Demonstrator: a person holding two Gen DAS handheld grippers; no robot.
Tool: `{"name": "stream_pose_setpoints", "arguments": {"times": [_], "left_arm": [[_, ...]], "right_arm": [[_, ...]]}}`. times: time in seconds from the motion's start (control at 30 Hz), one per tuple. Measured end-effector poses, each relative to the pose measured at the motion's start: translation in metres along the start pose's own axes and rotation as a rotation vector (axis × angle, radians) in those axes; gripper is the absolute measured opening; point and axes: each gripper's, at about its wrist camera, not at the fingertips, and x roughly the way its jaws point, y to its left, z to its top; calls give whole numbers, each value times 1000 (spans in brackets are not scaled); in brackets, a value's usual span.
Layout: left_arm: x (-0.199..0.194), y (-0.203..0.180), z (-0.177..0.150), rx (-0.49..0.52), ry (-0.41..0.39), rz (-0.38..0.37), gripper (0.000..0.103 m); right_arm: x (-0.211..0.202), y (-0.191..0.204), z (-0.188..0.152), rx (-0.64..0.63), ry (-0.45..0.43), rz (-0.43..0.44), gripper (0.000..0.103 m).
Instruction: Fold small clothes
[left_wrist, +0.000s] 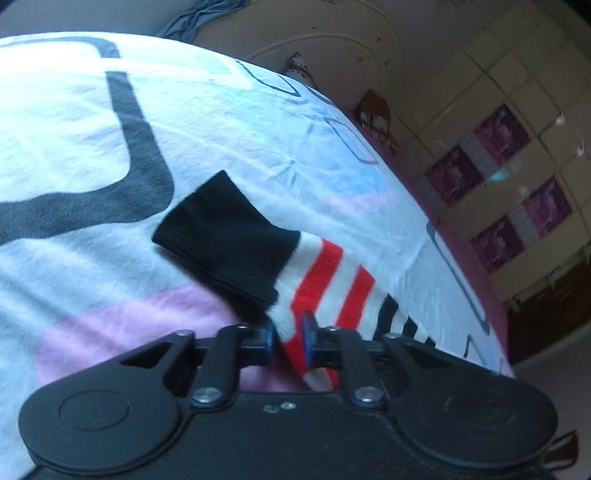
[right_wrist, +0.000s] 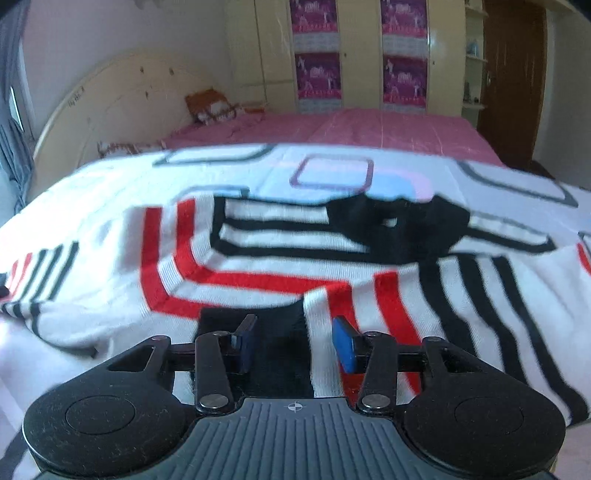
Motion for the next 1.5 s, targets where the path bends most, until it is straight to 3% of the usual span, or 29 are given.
{"name": "stream_pose_setpoints", "arguments": {"times": [0.17,0.2,0.3,0.47,0.63,0.83,1.0,1.13,1.2,1.27,1.3,1.4,1.5], "left_arm": [[-15,-19,-3,108,-56,-30,6],[-21,-26,-4,135,-69,-48,6],[-38,-53,-5,218,-91,-128,6],[-65,-124,-23,383,-83,-303,6],[-79,-204,-80,586,8,-480,6],[-65,-284,-191,820,168,-616,6],[-34,-314,-280,1012,295,-568,8],[-30,-313,-306,1088,330,-511,30],[-39,-313,-307,1115,307,-497,42],[-52,-310,-307,1149,265,-480,57],[-58,-307,-303,1161,248,-476,59],[-74,-293,-284,1151,186,-434,62],[-81,-268,-262,1123,121,-340,63]], "right_arm": [[-7,1,0,26,-50,-5,45],[-3,1,-1,13,-26,-17,45],[0,4,-1,-26,-5,-17,45],[-29,-11,5,59,-92,3,45],[-58,-38,1,103,-131,-7,45],[-87,-89,-16,169,-140,-58,45],[-107,-129,-34,224,-129,-91,45],[-114,-144,-41,252,-130,-66,46],[-117,-146,-42,262,-135,-41,46],[-115,-145,-38,260,-139,-18,57],[-115,-143,-36,250,-148,-9,72],[-112,-130,-30,204,-166,28,73],[-106,-109,-25,153,-154,80,73]]}}
